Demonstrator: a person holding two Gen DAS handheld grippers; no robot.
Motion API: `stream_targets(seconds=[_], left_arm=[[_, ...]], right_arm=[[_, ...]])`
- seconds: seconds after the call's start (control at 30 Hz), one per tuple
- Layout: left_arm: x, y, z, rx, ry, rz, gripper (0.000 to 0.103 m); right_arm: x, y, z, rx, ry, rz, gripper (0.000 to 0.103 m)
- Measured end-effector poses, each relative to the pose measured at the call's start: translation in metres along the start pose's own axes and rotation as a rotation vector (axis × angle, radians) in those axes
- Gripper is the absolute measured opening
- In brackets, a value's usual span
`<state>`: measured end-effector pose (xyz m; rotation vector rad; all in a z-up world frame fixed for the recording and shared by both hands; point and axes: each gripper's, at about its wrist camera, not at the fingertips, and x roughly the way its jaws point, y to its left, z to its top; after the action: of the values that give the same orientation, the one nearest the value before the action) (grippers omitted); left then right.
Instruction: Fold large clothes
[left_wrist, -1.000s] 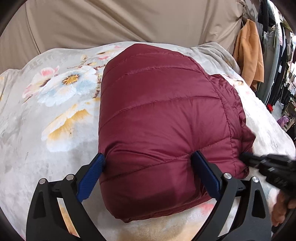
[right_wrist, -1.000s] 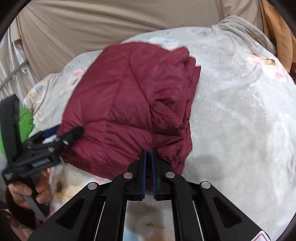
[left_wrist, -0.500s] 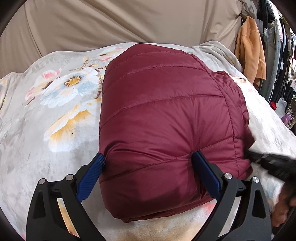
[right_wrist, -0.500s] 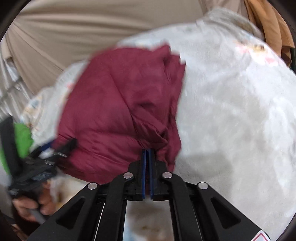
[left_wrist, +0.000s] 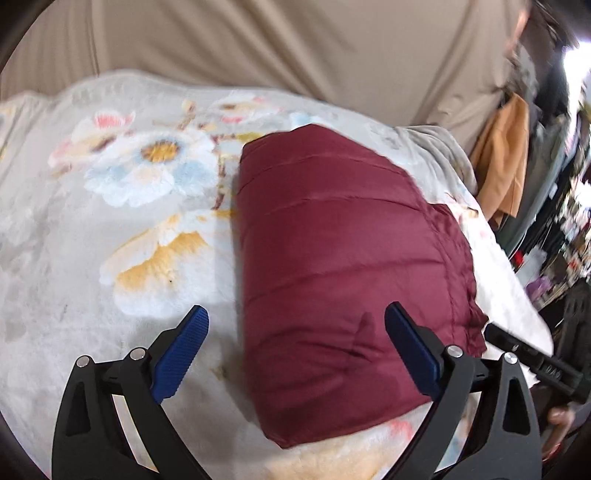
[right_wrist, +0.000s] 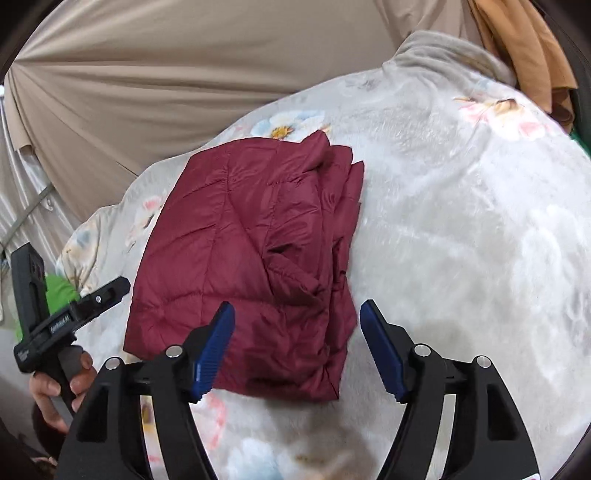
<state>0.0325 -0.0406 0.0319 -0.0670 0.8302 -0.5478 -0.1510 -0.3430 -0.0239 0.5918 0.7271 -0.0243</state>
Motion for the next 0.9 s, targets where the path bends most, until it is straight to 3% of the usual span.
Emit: stream_targets(seconds=[0.13,0.23,0.57,0.83,0.9], left_arm=[[0.027,0.006,0.004,-0.044,0.096,-0.069,0.094],[0.043,0.001,0.001,-0.042,0.138,-0.122,0.096],[0.061,-0.035,-0.006,0.085,0.076,0.050,0.098],[0.068,-0.035,-0.006,0.117,0.046,0.077,0.098],[0.068,-0.034,-0.006,0.122,0.039,0.078,0.098]], right_arm=[[0.035,-0.003,0.001,0.073,0.098,0.040,0.070],[0.048,-0.007,0.001,0.101,0.115,0.071,0.075],[0.062,0.001,0.003,0.083,0.116,0.100,0.077],[0.071,0.008,-0.001,0.059,0.080,0.120,0.078],[0.072,0.008,-0.002,0.047,0.072,0.121,0.074]])
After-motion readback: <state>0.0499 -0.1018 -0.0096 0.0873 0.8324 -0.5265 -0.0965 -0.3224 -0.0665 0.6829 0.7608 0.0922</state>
